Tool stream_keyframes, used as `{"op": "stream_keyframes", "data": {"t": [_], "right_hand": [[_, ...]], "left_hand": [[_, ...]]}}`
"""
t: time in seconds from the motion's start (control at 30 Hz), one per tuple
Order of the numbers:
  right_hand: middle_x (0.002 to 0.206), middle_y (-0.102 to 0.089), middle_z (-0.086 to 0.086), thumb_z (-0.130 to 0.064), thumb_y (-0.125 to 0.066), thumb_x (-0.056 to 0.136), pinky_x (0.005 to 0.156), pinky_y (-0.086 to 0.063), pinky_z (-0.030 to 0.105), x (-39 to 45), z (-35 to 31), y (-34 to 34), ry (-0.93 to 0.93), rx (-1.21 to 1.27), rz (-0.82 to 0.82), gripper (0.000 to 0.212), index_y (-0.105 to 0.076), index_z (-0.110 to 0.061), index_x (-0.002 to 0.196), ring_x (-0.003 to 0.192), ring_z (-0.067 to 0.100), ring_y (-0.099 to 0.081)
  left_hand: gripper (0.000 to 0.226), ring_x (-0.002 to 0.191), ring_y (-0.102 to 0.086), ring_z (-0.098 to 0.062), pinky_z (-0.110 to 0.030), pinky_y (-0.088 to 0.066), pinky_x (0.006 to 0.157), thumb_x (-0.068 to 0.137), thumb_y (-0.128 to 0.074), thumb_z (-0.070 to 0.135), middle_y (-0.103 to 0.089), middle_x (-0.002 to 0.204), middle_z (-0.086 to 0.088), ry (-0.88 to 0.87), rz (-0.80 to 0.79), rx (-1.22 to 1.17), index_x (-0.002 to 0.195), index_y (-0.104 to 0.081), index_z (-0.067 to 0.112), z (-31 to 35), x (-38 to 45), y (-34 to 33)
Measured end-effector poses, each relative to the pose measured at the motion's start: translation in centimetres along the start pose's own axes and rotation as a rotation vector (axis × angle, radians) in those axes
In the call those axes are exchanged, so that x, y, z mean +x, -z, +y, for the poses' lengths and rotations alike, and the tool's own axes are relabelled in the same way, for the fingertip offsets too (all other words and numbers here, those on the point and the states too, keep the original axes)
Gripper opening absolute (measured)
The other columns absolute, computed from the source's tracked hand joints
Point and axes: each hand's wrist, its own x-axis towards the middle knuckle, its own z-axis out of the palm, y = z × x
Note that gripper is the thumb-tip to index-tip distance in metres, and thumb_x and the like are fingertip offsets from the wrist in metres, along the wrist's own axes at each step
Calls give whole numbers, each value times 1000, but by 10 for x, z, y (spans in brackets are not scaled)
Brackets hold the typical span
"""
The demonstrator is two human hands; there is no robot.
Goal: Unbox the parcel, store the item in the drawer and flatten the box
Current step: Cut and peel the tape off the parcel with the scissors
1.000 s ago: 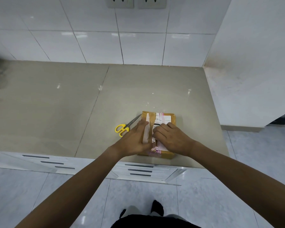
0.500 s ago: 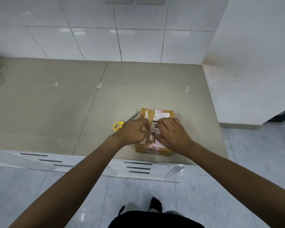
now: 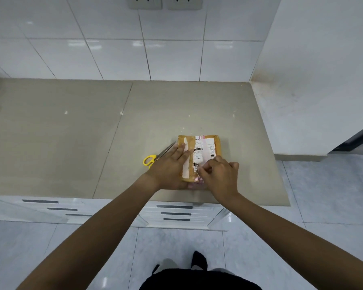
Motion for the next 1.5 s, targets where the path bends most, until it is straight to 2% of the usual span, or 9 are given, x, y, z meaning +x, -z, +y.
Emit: {"op": "stream_keyframes", "data": {"t": [0.13, 0.37, 0.63, 0.73, 0.83, 0.93, 1.07, 1.2, 1.5], "right_hand": [[101, -68, -5, -31, -54, 89, 75, -17, 31, -13, -17, 4, -150, 86, -59, 22, -75, -23, 86, 97, 12, -56], [106, -70, -2, -29, -55, 89, 87, -27, 38, 3, -31, 21, -402, -29, -346, 20, -73, -24, 95, 96, 22, -60], [108, -63, 5, -42, -52, 93, 93, -42, 40, 16, -39, 28, -588, 94, -409, 33, -62, -15, 108, 85, 25, -49], [101, -64, 6, -34, -56, 93, 76, -51, 34, 16, -41, 32, -633, 284, -416, 31, -63, -8, 109, 82, 24, -56], [99, -56, 4, -14, -60, 91, 50, -41, 22, 18, -48, 45, -706, 568, -473, 20, -57, -9, 110, 76, 17, -54], [102, -60, 7, -6, -63, 86, 49, -44, 21, 18, -47, 46, -719, 648, -495, 26, -62, -4, 112, 72, 13, -57], [93, -57, 5, -5, -58, 88, 45, -43, 19, 18, -50, 42, -693, 632, -483, 20, -64, -5, 108, 66, 12, -55], [91, -64, 8, -6, -59, 83, 72, -58, 39, 19, -51, 36, -625, 536, -453, 18, -70, -3, 96, 82, 27, -64], [74, -65, 17, 2, -50, 86, 44, -48, 27, 23, -45, 44, -673, 686, -491, 18, -59, -9, 75, 48, 24, -55]], "left_hand": [[123, 148, -15, -31, -39, -13, 122, 61, -24, 90, -22, 156, -22, -14, 40, 7, 151, -24, 7, 6, 1, 2], [131, 148, -14, -27, -31, 0, 121, 58, -19, 91, -22, 157, -19, -15, 118, 46, 150, -20, -2, 13, -3, 3], [114, 149, -12, -24, -32, -5, 122, 74, -44, 81, -20, 159, -15, 59, 72, 95, 151, -16, 1, 15, -1, 1], [120, 148, -14, -26, -36, -11, 121, 69, -47, 84, -20, 159, -15, 93, 44, 97, 152, -16, 3, 15, 4, -2], [122, 148, -14, -26, -36, -12, 121, 66, -54, 81, -19, 159, -16, 91, 42, 89, 151, -15, 2, 15, 5, -1], [128, 149, -14, -25, -37, -13, 121, 61, -51, 85, -18, 159, -15, 91, 29, 79, 151, -15, 3, 14, 6, -2], [140, 148, -15, -26, -38, -15, 120, 45, -20, 94, -20, 159, -15, 85, 24, 64, 151, -17, 2, 14, 7, -1], [139, 148, -16, -24, -36, -14, 120, 45, -17, 93, -23, 158, -14, 90, 59, 44, 151, -21, 2, 13, 2, -1], [133, 150, 4, -19, -39, -4, 122, 54, -37, 91, -2, 163, -7, 114, 15, -197, 154, -5, 8, 14, -4, 3]]}}
